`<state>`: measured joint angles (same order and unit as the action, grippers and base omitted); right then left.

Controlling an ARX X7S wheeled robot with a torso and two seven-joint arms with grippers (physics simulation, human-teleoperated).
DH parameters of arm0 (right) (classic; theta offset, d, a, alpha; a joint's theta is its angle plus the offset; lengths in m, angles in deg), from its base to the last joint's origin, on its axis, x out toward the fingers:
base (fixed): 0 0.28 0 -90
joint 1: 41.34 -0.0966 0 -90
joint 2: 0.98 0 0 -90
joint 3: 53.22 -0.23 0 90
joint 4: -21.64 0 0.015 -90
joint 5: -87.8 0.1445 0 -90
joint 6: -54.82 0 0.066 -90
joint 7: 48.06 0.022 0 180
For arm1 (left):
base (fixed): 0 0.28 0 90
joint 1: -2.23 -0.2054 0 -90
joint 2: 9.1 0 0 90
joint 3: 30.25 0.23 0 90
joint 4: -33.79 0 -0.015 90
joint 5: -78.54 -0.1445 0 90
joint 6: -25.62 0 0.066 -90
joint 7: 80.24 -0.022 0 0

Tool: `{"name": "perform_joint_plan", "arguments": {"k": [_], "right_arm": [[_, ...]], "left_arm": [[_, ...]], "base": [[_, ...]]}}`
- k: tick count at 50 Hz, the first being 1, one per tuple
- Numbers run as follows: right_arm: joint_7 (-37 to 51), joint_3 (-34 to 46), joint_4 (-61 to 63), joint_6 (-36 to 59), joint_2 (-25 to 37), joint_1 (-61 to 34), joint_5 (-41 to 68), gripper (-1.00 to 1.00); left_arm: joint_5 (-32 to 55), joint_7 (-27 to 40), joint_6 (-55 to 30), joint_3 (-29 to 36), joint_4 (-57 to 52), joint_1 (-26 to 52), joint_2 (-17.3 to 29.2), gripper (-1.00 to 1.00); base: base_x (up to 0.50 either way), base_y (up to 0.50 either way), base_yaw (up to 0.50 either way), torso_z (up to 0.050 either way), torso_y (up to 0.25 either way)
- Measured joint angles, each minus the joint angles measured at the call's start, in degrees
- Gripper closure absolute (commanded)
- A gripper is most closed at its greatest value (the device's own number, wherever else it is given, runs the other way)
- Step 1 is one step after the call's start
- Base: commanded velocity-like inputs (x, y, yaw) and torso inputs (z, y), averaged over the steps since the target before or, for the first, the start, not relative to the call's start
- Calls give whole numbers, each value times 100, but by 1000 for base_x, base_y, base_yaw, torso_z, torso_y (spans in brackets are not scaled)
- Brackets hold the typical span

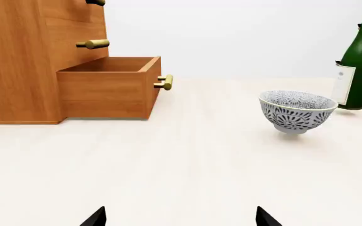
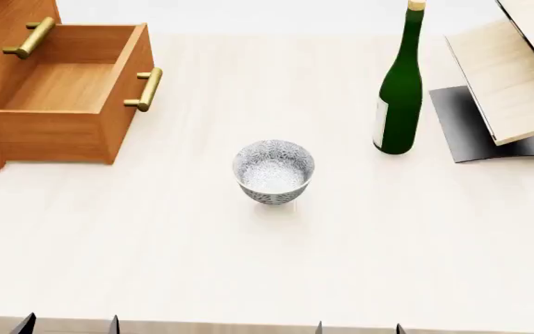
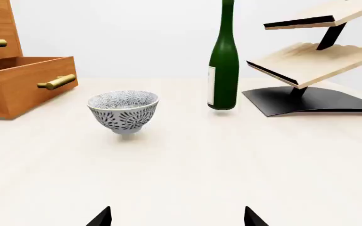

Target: Put the bowl in the bottom drawer of the cabinet and close it.

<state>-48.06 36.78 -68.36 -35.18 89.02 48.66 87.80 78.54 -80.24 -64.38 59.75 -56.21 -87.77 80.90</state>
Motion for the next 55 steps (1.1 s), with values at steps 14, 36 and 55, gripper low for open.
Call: {"name": "perform_joint_plan", "arguments": {"k": [14,36,55], "right_arm": [[201,160,78,143,154,-18,183,-100],[524,304,1774,1593,529,-144,534,-100],[784,137,4247,4244,803,-1015,1038,-100]], "left_arm": [[120,221,-12,191,-26,-11,152,-100],[371,604,366,363,-2109,-1810,460,-100],[756,792,1049,326,-2483,-2764,645,-100]], "base": [[0,0,0,0,0],[0,0,0,0,0],[0,0,0,0,0]]}}
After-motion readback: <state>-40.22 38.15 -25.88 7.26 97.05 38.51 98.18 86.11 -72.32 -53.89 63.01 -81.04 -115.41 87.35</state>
